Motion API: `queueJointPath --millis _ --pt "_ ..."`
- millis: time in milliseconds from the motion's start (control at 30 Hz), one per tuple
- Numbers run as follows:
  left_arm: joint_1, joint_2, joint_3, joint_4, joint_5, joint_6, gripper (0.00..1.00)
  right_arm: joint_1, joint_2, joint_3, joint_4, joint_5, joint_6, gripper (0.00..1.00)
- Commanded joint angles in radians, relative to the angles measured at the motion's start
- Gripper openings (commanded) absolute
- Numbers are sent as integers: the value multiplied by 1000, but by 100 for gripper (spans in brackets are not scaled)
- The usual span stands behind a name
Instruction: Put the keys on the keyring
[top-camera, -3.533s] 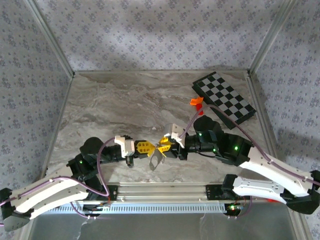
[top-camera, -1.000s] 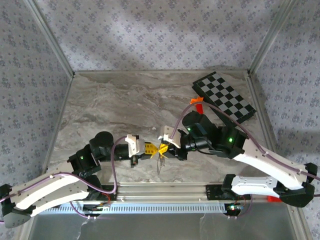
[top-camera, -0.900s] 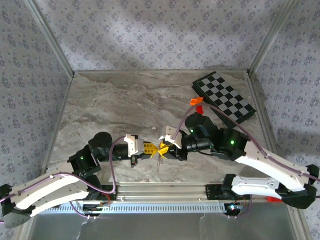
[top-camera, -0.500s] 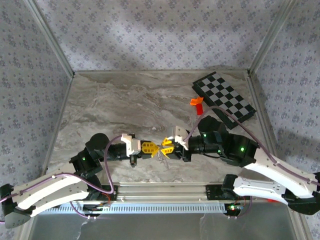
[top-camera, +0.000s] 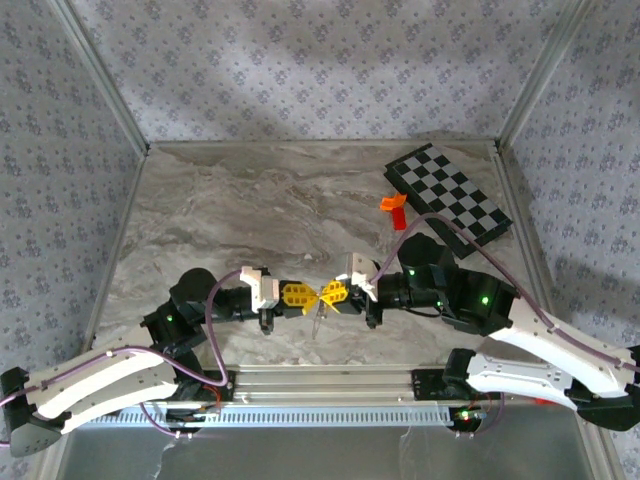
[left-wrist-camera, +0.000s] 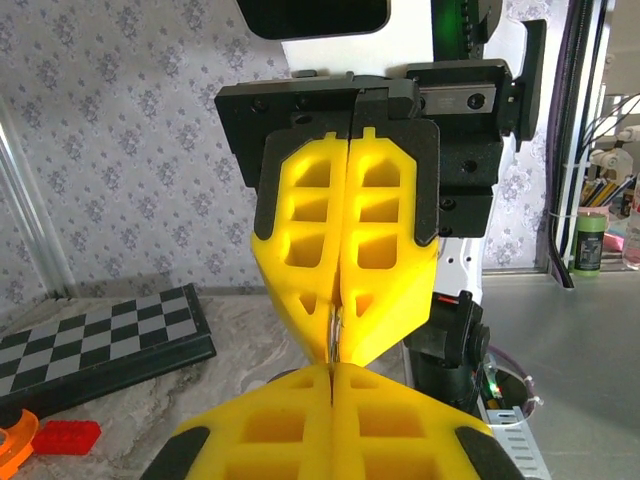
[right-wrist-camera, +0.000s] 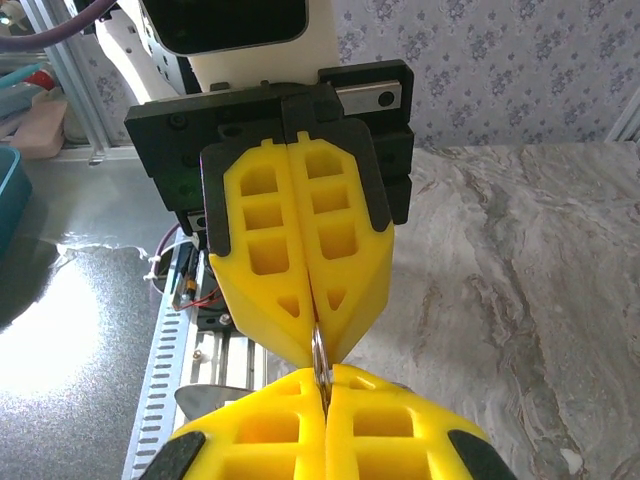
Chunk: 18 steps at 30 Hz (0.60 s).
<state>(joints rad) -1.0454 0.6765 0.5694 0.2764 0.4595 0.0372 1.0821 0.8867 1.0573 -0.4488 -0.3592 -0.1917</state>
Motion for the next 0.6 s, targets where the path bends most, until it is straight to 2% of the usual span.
queueJointPath --millis 0,200,400,567 --pt "-4 -3 40 -55 -19 37 0 -2 24 39 -52 39 -6 0" --pt "-3 21 127 -264 -90 145 15 15 104 143 -227 89 -74 0" --pt "-4 65 173 -342 -87 185 14 20 148 197 -276 101 -94 0" --pt "-4 73 173 -337 -87 187 7 27 175 210 -296 102 -112 0"
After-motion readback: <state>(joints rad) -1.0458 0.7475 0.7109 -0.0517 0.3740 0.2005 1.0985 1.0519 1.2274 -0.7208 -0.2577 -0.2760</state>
